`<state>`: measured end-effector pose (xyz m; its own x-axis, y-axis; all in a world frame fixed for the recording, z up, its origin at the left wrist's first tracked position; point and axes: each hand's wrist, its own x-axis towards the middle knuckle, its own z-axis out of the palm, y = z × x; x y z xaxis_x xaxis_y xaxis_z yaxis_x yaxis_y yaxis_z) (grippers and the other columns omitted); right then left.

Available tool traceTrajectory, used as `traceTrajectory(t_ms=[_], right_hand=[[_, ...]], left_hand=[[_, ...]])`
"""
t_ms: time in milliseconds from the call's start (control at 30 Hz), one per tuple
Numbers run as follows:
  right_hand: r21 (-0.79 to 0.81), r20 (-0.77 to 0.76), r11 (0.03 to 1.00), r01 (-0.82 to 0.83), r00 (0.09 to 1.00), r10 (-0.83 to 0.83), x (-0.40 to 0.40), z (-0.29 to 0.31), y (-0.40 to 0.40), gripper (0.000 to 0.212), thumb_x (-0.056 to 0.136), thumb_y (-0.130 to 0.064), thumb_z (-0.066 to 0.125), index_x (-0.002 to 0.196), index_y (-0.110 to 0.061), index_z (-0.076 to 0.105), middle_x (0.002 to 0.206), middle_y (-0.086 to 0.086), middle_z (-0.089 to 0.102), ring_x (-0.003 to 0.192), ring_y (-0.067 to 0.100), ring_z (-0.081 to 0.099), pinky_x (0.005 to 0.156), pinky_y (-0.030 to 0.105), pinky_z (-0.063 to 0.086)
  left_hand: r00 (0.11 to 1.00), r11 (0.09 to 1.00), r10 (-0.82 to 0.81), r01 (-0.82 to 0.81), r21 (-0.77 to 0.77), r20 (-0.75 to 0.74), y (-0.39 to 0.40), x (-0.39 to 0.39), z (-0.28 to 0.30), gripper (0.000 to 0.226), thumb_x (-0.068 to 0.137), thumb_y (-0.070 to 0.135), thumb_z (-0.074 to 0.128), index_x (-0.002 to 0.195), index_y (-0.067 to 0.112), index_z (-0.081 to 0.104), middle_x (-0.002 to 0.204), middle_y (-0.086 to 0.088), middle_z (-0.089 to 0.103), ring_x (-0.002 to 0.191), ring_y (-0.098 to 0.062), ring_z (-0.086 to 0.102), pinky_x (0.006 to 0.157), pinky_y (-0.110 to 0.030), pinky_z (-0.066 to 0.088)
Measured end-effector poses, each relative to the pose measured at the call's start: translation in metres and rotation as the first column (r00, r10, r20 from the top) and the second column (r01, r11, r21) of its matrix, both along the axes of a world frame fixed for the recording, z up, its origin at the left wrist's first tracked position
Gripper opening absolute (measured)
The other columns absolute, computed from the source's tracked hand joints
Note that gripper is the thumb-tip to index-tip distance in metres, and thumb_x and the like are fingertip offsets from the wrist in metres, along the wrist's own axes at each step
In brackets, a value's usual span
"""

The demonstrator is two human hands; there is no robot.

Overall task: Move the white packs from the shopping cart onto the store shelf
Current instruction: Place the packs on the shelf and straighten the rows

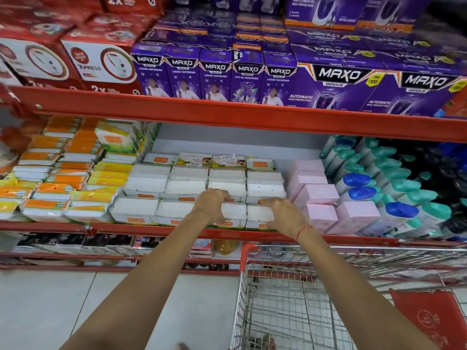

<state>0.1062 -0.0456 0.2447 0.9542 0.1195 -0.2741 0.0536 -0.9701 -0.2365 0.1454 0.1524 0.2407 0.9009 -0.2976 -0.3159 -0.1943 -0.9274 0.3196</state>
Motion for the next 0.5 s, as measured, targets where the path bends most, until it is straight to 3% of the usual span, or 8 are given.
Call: traceTrajectory(t_ms=[100, 200, 267, 300, 333, 367, 400, 500], right_hand=[[0.109, 0.118, 0.991, 0.075, 0.989, -0.088, -0.016, 0.008, 0.020, 0.060, 0.078, -0.021, 0.072, 0.133, -0.012, 0.049, 0.131, 0.010, 0.057, 0.119, 0.026, 0.055, 0.104, 0.035, 0.045], [0.488, 0.108, 0.829, 0.273, 0.924, -0.367, -0.041, 0.011, 0.064, 0.035, 0.083, -0.024, 0.068, 0.116, -0.014, 0.063, 0.109, 0.005, 0.069, 0.092, 0.017, 0.067, 0.089, 0.033, 0.056], [0.720, -0.188, 0.512, 0.467, 0.843, -0.505, -0.050, 0.005, 0.099, 0.014, 0.083, -0.015, 0.068, 0.096, -0.014, 0.072, 0.100, 0.009, 0.073, 0.087, 0.018, 0.069, 0.091, 0.033, 0.055], [0.781, -0.416, 0.226, 0.582, 0.754, -0.508, -0.051, 0.002, 0.117, 0.010, 0.083, -0.007, 0.066, 0.091, -0.009, 0.072, 0.101, 0.016, 0.071, 0.092, 0.025, 0.069, 0.096, 0.037, 0.053], [0.732, -0.630, -0.056, 0.678, 0.644, -0.434, -0.050, -0.002, 0.133, 0.012, 0.085, 0.000, 0.062, 0.095, 0.001, 0.069, 0.105, 0.023, 0.067, 0.100, 0.033, 0.066, 0.100, 0.040, 0.049], [0.642, -0.759, -0.245, 0.727, 0.557, -0.336, -0.048, -0.003, 0.147, 0.021, 0.087, 0.004, 0.058, 0.106, 0.011, 0.061, 0.111, 0.029, 0.061, 0.109, 0.038, 0.061, 0.103, 0.040, 0.047], [0.580, -0.813, -0.324, 0.747, 0.505, -0.290, -0.046, -0.006, 0.159, 0.030, 0.089, 0.005, 0.056, 0.115, 0.017, 0.052, 0.117, 0.032, 0.057, 0.116, 0.041, 0.056, 0.102, 0.039, 0.045], [0.504, -0.864, -0.427, 0.751, 0.435, -0.254, -0.035, -0.007, 0.189, 0.038, 0.089, 0.000, 0.057, 0.123, 0.015, 0.048, 0.133, 0.034, 0.048, 0.122, 0.040, 0.052, 0.097, 0.036, 0.047]], left_hand=[[0.992, 0.954, 0.120, -0.107, -0.281, 0.029, 0.012, -0.014, 0.000, 0.066, 0.070, 0.021, 0.082, 0.130, 0.013, 0.055, 0.132, -0.006, 0.060, 0.119, -0.021, 0.056, 0.104, -0.031, 0.045], [0.899, 0.739, 0.436, -0.331, -0.587, 0.041, 0.041, -0.040, -0.002, 0.024, 0.082, 0.022, 0.073, 0.100, 0.007, 0.070, 0.100, -0.006, 0.073, 0.093, -0.019, 0.068, 0.087, -0.029, 0.054], [0.761, 0.539, 0.634, -0.560, -0.630, -0.134, 0.071, -0.051, -0.015, 0.023, 0.086, 0.028, 0.067, 0.083, 0.006, 0.072, 0.082, -0.006, 0.074, 0.082, -0.022, 0.070, 0.082, -0.033, 0.056], [0.655, 0.394, 0.701, -0.686, -0.611, -0.283, 0.087, -0.053, -0.021, 0.028, 0.087, 0.031, 0.065, 0.078, 0.005, 0.072, 0.074, -0.008, 0.074, 0.078, -0.024, 0.072, 0.083, -0.037, 0.057], [0.537, 0.221, 0.711, -0.783, -0.581, -0.454, 0.103, -0.055, -0.023, 0.032, 0.089, 0.030, 0.064, 0.082, 0.000, 0.071, 0.068, -0.009, 0.073, 0.073, -0.025, 0.073, 0.084, -0.041, 0.057], [0.439, 0.052, 0.664, -0.834, -0.549, -0.606, 0.117, -0.056, -0.025, 0.035, 0.091, 0.026, 0.062, 0.095, -0.008, 0.068, 0.070, -0.012, 0.072, 0.072, -0.026, 0.072, 0.084, -0.044, 0.057], [0.367, -0.067, 0.606, -0.861, -0.505, -0.706, 0.129, -0.057, -0.026, 0.039, 0.093, 0.022, 0.060, 0.108, -0.013, 0.062, 0.081, -0.018, 0.072, 0.079, -0.030, 0.072, 0.085, -0.045, 0.055], [0.267, -0.207, 0.564, -0.870, -0.448, -0.781, 0.162, -0.056, -0.017, 0.043, 0.093, 0.018, 0.059, 0.121, -0.014, 0.053, 0.114, -0.028, 0.063, 0.103, -0.038, 0.064, 0.091, -0.041, 0.053]])
